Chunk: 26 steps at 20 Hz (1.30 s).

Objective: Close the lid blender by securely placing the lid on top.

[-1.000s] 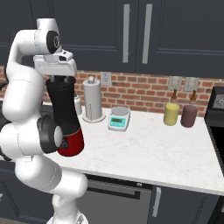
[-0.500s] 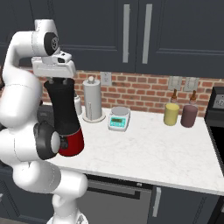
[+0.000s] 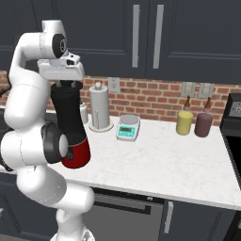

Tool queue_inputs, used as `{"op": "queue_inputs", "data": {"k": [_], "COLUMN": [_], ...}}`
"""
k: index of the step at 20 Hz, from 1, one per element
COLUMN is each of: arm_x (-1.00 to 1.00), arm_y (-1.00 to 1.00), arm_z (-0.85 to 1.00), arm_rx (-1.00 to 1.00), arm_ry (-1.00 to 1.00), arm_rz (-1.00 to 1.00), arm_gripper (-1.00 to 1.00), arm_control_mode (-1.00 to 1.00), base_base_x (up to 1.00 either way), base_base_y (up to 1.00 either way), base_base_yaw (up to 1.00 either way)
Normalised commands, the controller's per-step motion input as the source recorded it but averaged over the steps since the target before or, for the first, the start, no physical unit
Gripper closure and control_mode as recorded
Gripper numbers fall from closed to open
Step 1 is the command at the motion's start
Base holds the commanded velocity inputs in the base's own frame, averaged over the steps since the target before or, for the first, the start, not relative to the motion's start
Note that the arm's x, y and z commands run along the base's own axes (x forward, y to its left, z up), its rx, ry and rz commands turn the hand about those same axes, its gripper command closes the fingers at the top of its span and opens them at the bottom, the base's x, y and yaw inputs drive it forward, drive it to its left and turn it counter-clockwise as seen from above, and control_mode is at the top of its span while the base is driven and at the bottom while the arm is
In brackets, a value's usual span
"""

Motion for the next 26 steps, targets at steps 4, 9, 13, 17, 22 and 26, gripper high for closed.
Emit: {"op": "queue_inputs", "data": {"k": [4, 9, 13, 17, 22, 26], "arm_x": [0.0, -0.21, -0.24, -0.27, -0.23, -0.02], "arm_y": [-0.02, -0.01, -0.06, -0.14, -0.16, -0.02], "arm_z": [-0.12, -0.14, -0.04, 0.0, -0.01, -0.17], "arm_rx": [0.0, 0.0, 0.0, 0.0, 0.0, 0.0], "arm_ry": [0.0, 0.0, 0.0, 0.0, 0.0, 0.07], "arm_rz": [0.06, 0.06, 0.04, 0.02, 0.01, 0.0], "arm_gripper": [1.0, 1.0, 1.0, 1.0, 1.0, 1.0], "arm_control_mode": [-1.0, -1.0, -1.0, -1.0, -1.0, -1.0], "base_base_x": [0.0, 0.0, 0.0, 0.0, 0.0, 0.0], "base_base_y": [0.0, 0.0, 0.0, 0.0, 0.0, 0.0], "base_base_yaw": [0.0, 0.0, 0.0, 0.0, 0.0, 0.0]}}
